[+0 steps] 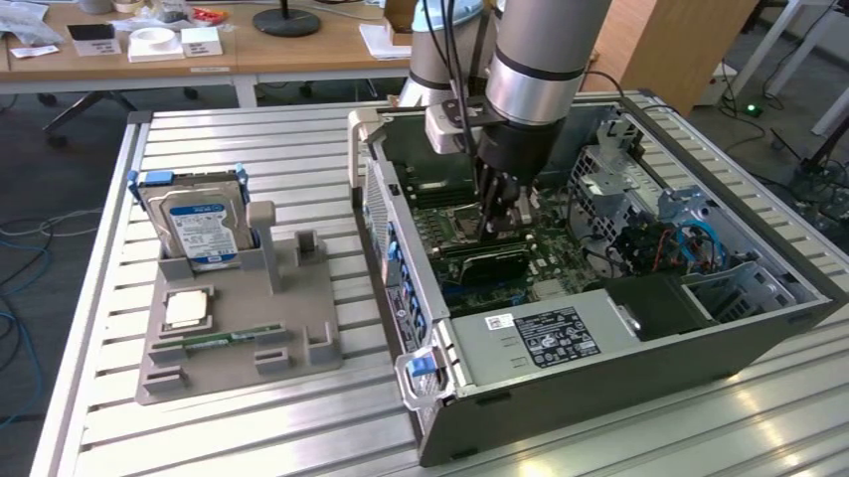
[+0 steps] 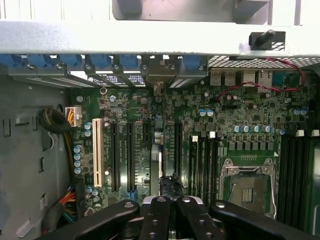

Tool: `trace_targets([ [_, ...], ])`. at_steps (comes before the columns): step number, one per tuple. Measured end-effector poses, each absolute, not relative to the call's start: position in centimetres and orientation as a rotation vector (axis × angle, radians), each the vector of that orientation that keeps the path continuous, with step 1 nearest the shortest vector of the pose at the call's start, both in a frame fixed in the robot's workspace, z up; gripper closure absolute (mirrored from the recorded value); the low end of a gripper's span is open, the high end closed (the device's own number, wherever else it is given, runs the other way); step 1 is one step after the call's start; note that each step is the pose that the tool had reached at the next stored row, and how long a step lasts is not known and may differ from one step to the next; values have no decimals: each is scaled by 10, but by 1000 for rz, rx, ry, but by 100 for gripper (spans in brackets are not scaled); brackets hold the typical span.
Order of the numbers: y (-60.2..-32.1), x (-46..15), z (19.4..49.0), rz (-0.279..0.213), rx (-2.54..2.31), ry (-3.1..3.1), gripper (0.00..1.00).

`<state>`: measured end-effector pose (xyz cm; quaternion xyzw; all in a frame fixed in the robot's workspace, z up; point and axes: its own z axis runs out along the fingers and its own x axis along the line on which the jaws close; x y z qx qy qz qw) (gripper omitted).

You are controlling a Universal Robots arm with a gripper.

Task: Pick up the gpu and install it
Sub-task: 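Press down on the gpu until it lock into place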

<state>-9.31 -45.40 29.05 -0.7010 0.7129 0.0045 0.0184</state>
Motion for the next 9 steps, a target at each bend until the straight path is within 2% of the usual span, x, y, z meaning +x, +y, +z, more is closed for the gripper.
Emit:
trace_targets([
  [9,-454,-93,280,14,-2177,2214,89],
])
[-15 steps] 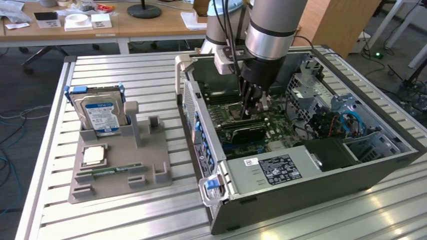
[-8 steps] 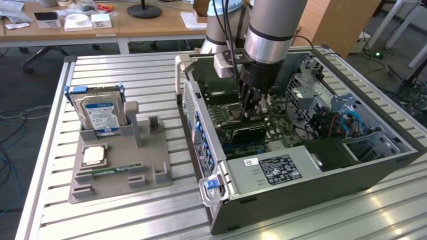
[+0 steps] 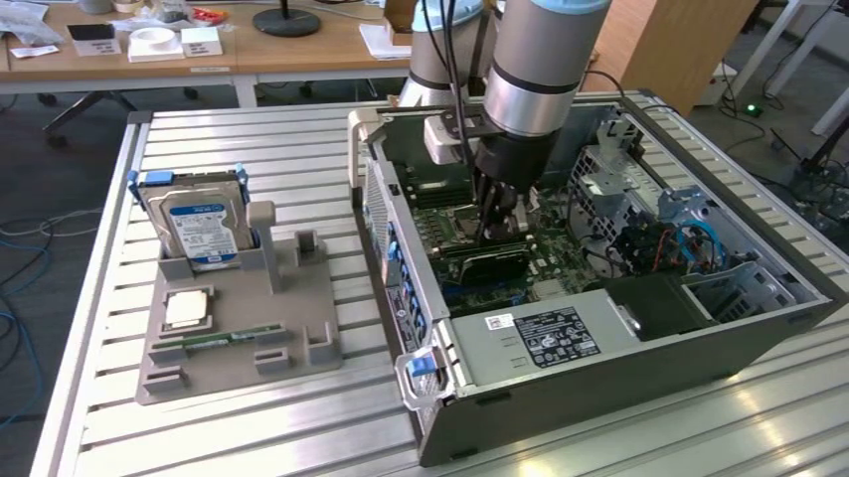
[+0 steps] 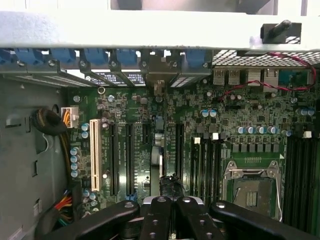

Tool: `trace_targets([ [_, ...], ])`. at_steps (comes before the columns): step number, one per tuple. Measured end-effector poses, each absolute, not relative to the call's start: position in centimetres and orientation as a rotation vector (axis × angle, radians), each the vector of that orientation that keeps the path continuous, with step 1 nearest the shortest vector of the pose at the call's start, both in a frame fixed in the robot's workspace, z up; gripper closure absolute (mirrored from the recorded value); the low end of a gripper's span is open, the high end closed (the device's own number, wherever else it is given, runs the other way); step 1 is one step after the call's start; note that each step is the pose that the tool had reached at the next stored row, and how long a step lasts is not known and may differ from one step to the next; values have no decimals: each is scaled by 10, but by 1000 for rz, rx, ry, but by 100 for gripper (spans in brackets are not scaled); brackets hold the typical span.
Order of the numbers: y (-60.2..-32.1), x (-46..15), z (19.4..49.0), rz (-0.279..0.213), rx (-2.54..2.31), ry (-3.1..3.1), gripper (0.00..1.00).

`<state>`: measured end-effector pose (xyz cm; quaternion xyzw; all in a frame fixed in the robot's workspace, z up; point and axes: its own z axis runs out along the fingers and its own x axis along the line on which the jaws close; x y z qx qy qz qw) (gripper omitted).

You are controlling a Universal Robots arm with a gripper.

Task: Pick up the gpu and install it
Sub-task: 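Press down on the gpu until it lock into place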

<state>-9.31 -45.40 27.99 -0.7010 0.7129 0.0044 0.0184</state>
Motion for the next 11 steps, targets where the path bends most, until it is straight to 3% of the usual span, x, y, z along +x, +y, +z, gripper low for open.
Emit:
trace_targets([
  [11,-453,-93,273,10,-2179,2216,89],
])
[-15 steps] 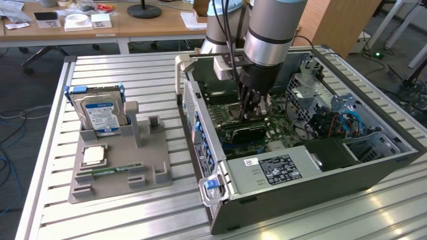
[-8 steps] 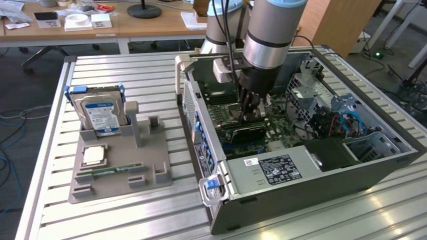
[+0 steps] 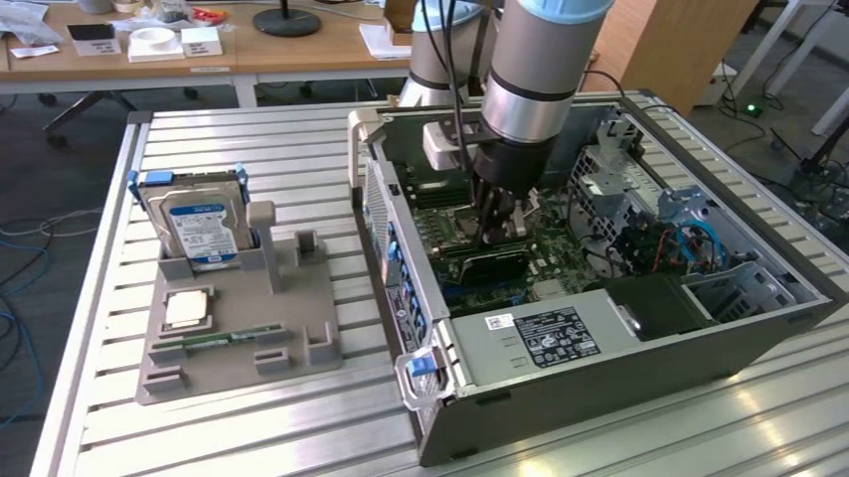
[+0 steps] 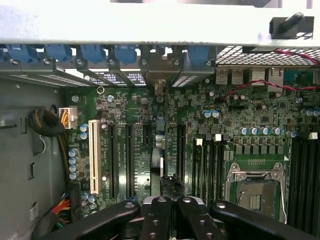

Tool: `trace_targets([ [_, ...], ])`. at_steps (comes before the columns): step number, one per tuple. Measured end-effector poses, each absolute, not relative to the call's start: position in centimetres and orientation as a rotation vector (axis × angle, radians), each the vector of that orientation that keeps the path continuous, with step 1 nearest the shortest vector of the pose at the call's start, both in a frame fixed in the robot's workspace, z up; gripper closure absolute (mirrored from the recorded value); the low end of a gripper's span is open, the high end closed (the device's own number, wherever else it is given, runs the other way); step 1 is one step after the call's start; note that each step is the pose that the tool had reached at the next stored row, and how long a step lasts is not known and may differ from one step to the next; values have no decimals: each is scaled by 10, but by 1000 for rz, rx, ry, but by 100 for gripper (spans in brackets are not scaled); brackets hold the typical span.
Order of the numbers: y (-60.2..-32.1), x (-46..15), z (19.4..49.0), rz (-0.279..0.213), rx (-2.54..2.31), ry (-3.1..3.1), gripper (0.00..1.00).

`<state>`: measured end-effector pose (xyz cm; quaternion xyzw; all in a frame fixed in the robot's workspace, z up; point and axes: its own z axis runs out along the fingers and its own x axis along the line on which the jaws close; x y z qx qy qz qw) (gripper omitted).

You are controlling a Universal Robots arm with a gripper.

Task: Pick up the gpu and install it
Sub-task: 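Press down on the gpu until it lock into place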

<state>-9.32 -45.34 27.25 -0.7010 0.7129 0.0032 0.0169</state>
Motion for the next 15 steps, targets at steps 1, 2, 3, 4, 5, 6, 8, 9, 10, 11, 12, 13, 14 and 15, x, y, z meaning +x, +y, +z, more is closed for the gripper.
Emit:
trace_targets([
  [1,-453,-93,272,9,-2179,2217,89],
  [2,-453,-93,272,8,-2180,2217,89],
  [3,-453,-93,272,8,-2180,2217,89],
  [4,-453,-93,272,8,-2180,2217,89],
  [5,-453,-93,272,8,-2180,2217,89],
  [6,-453,-93,272,8,-2180,2217,89],
  [8,-453,-93,272,8,-2180,2217,89],
  [9,-453,-93,272,8,-2180,2217,89],
  [10,-453,-93,272,8,-2180,2217,89],
  [11,-453,-93,272,8,-2180,2217,89],
  [12,-453,-93,272,8,-2180,2217,89],
  [13,-453,-93,272,8,-2180,2217,89],
  [14,-453,-93,272,8,-2180,2217,89],
  [15,-453,-93,271,8,-2180,2217,89],
])
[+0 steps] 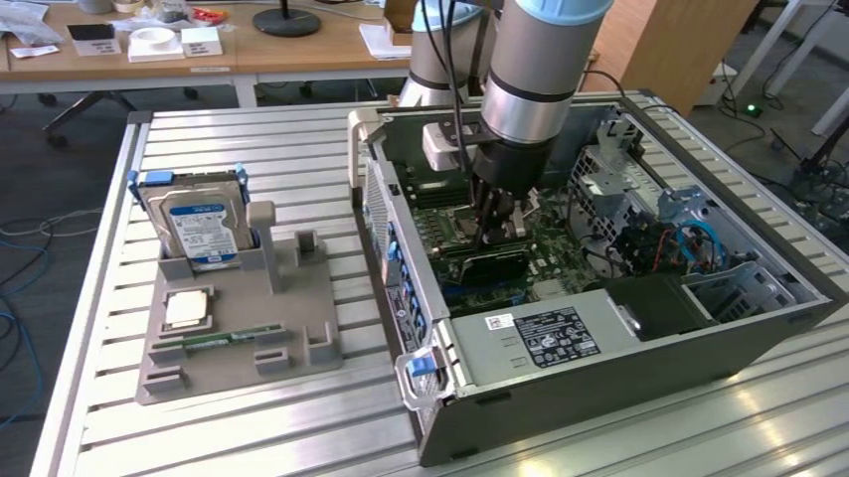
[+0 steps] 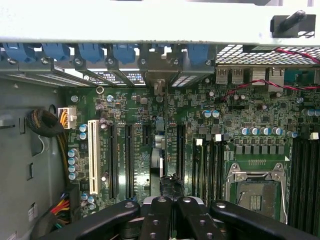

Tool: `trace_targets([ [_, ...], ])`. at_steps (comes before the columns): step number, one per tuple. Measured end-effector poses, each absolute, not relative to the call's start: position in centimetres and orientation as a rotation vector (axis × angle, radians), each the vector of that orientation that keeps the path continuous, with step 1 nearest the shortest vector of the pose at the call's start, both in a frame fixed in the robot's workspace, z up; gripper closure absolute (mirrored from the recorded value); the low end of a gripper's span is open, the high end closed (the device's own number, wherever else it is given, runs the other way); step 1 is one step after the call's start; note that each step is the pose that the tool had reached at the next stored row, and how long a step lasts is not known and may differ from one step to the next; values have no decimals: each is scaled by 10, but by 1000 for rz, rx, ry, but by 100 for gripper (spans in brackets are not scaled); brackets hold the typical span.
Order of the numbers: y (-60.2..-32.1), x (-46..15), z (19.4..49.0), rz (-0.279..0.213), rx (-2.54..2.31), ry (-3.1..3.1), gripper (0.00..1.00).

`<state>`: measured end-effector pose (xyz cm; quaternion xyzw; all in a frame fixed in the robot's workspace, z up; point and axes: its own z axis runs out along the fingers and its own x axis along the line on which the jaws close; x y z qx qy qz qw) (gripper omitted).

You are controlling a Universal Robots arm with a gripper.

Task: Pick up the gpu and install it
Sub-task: 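Press down on the gpu until it lock into place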

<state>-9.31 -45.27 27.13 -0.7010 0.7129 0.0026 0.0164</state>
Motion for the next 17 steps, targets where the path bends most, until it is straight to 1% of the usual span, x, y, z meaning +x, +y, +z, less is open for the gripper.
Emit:
trace_targets([
  [17,-454,-93,270,8,-2180,2217,89],
])
